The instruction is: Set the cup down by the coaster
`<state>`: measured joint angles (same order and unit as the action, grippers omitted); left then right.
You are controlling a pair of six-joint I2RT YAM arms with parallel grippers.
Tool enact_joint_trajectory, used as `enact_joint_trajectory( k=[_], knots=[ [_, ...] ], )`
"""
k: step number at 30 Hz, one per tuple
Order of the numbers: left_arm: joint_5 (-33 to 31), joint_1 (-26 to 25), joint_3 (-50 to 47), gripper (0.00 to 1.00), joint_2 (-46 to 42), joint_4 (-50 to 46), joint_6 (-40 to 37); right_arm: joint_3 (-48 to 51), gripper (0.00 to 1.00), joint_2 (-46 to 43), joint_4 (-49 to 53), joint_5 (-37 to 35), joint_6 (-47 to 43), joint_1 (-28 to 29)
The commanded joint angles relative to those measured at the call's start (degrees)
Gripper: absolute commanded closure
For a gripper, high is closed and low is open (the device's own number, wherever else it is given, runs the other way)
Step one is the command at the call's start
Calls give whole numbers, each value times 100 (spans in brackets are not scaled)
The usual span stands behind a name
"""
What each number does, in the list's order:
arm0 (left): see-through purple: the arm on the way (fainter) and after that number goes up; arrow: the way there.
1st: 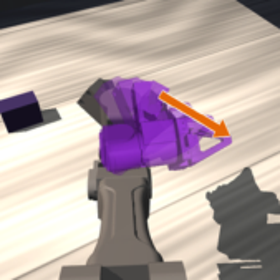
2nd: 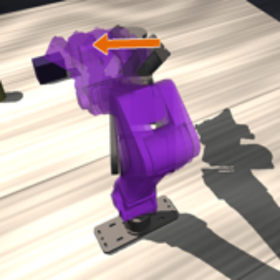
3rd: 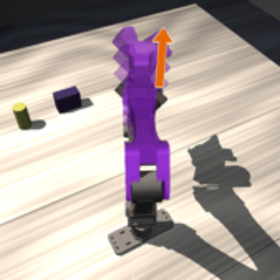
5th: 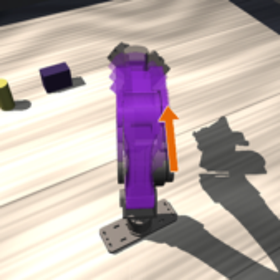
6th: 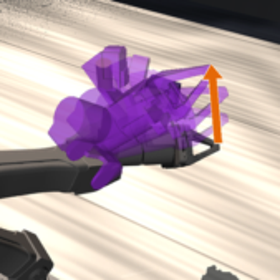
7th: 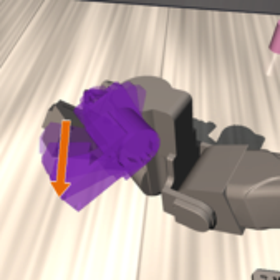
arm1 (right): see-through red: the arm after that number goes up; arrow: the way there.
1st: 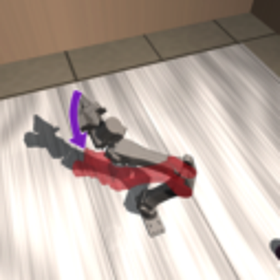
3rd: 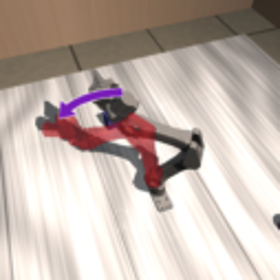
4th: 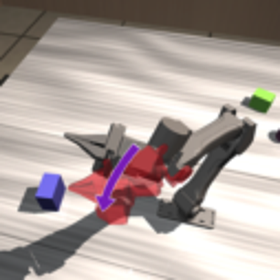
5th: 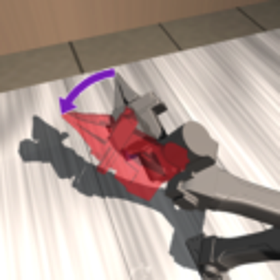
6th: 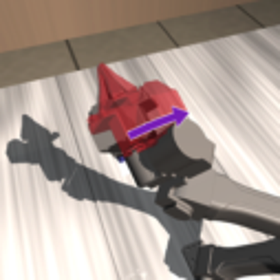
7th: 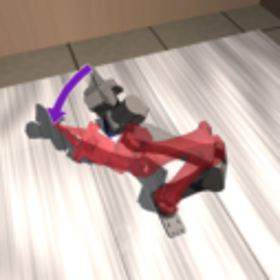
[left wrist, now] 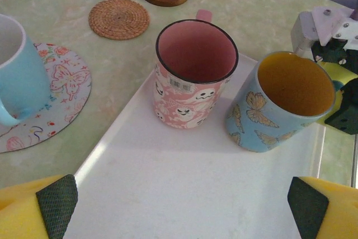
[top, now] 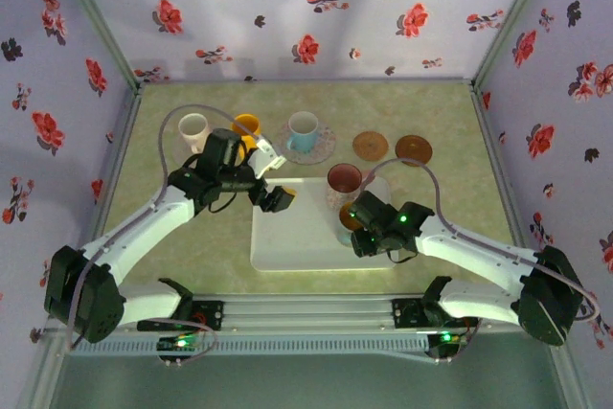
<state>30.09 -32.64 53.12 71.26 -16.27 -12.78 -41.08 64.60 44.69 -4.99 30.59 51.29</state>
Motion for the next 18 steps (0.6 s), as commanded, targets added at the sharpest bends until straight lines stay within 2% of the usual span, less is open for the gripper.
enact_joint_trajectory(
  k=[1,9,18],
  knots=[
    [129,-67,-82,0,-139,143,-32,100,55,60,-149,-279,62,35],
    [129,-128,-136,0,-87,244,-14,56,61,167,-161,-252,-33,31],
    [129,-159,-99,0,-16,292,-49,1,75,76,-127,-209,-90,48]
  ],
)
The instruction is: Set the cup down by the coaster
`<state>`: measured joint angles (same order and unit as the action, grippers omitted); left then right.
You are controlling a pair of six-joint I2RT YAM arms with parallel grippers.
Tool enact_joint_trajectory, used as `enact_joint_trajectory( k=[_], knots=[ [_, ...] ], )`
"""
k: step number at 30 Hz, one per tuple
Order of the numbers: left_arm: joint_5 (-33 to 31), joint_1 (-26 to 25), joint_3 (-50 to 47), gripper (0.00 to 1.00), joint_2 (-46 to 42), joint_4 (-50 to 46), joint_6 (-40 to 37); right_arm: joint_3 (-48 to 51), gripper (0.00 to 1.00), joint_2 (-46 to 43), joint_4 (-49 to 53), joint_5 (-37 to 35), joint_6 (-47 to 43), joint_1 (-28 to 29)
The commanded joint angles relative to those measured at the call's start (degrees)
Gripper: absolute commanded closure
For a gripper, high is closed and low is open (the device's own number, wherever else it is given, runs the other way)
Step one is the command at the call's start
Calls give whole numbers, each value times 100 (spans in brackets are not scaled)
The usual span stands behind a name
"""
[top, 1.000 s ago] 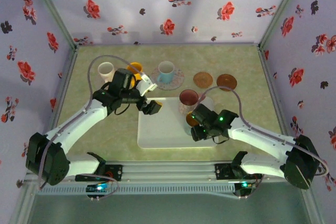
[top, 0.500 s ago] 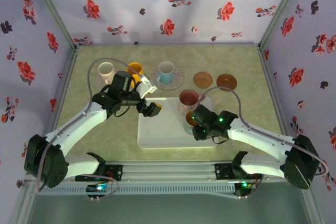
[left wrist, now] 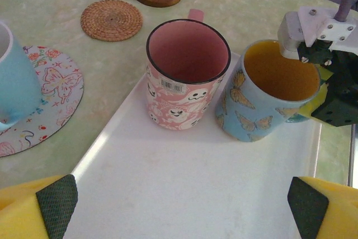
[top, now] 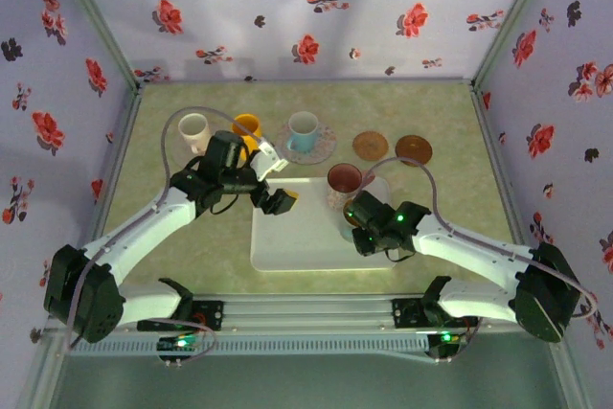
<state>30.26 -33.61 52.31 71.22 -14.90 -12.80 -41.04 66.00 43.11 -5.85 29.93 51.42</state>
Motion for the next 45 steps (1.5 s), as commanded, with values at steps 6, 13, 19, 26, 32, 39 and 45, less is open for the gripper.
enact_joint_trajectory(
  k=[6,13,19,26,32,39,45],
  knots=[
    [112,-68,-4,0,15,170,-38,-67,83,-139,43,-67,-93,65],
    [110,-75,7,0,27,180,-39,-137,96,-304,145,-101,-87,63],
    [112,-76,20,0,23,196,-100,-115,100,-710,80,-88,-84,62],
    [116,-72,137,0,6,207,-117,-183,100,-1493,11,-105,-137,65],
    [103,-76,396,0,-27,67,-159,-610,100,-1904,217,-234,-365,62],
    [-299,-76,473,0,-220,451,-37,-1150,100,-2341,56,-664,-328,48],
    [-422,-81,712,0,-102,474,21,-1614,100,-2290,-8,-919,-527,-44]
  ],
)
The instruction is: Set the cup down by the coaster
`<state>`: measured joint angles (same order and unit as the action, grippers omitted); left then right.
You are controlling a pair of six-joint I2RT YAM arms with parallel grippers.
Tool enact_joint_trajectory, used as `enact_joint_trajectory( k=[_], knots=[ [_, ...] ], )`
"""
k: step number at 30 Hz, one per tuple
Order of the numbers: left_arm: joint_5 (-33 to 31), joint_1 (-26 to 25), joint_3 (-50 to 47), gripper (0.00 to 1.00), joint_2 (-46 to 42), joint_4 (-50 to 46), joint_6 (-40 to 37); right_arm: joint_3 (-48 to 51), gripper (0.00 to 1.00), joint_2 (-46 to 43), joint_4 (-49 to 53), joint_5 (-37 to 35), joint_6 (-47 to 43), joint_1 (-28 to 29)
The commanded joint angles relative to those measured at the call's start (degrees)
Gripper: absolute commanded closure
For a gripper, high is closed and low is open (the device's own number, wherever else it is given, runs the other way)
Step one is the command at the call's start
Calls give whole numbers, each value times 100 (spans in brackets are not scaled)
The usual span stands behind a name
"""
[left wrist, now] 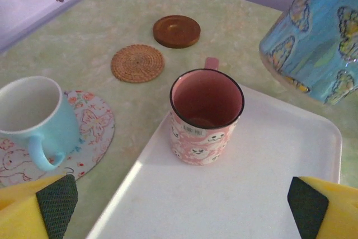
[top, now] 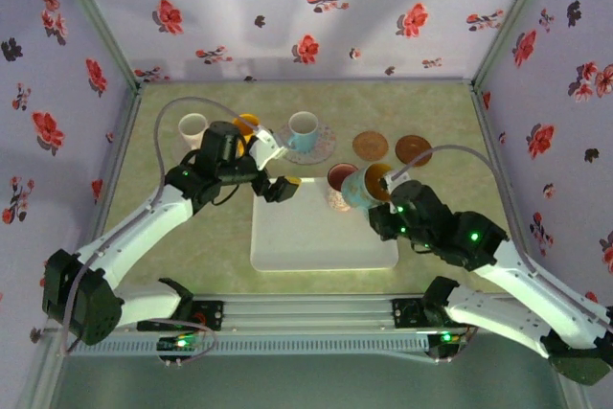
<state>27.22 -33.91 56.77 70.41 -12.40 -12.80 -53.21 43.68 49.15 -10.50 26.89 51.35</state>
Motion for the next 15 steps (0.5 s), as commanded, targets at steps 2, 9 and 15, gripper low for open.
enact_joint_trajectory(
  k=[2,9,15],
  knots=[
    [-125,-45,333,0,23,275,50,-464,100,-50,-705,-576,-367,-90],
    [-108,-6,618,0,153,386,265,-698,100,13,-1102,-618,-729,-542],
    [-87,86,954,0,482,464,347,-1069,100,437,-1079,-276,-895,-1094]
  ],
)
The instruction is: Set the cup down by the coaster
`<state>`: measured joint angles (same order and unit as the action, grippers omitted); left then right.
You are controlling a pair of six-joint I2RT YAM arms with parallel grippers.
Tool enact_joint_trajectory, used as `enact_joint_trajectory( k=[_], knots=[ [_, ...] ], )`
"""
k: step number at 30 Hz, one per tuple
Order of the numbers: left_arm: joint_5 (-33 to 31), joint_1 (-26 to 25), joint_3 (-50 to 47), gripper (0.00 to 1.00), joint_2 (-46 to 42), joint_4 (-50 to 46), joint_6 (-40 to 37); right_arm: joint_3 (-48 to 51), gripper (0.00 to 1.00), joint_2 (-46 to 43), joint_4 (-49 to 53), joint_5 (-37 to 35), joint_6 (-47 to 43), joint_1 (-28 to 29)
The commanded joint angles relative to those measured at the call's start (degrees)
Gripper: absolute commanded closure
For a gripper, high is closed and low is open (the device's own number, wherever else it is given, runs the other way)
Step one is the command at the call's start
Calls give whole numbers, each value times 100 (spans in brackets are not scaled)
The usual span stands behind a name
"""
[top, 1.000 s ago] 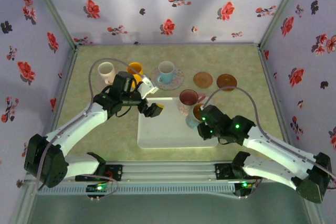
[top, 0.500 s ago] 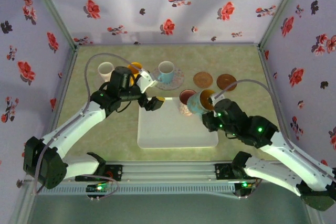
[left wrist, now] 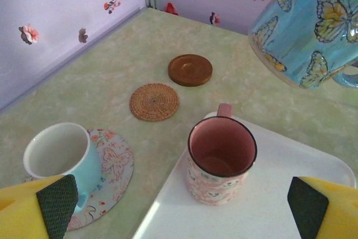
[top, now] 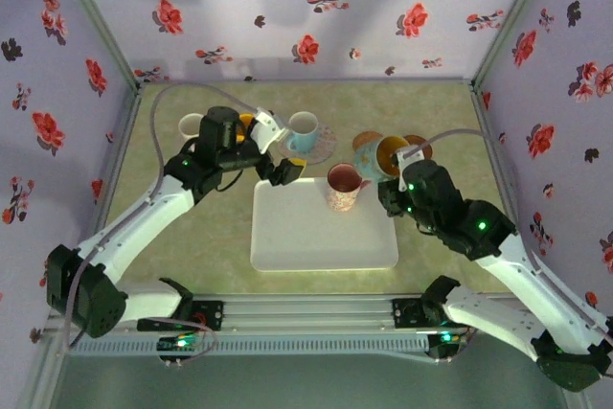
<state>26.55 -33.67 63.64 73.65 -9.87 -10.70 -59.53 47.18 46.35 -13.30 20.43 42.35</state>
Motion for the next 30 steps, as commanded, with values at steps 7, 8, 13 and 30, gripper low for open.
enact_joint_trajectory(
  k=[7,8,13,30],
  knots=[
    [129,96,581,0,552,367,189,-925,100,792,-713,402,-381,-710],
    [147,102,612,0,599,367,182,-982,100,890,-693,358,-397,-772],
    [210,157,726,0,790,354,173,-1194,100,1313,-789,351,-425,-1083],
    [334,374,1181,0,1724,664,417,-2280,100,3079,-838,1160,-730,-2284]
  ],
)
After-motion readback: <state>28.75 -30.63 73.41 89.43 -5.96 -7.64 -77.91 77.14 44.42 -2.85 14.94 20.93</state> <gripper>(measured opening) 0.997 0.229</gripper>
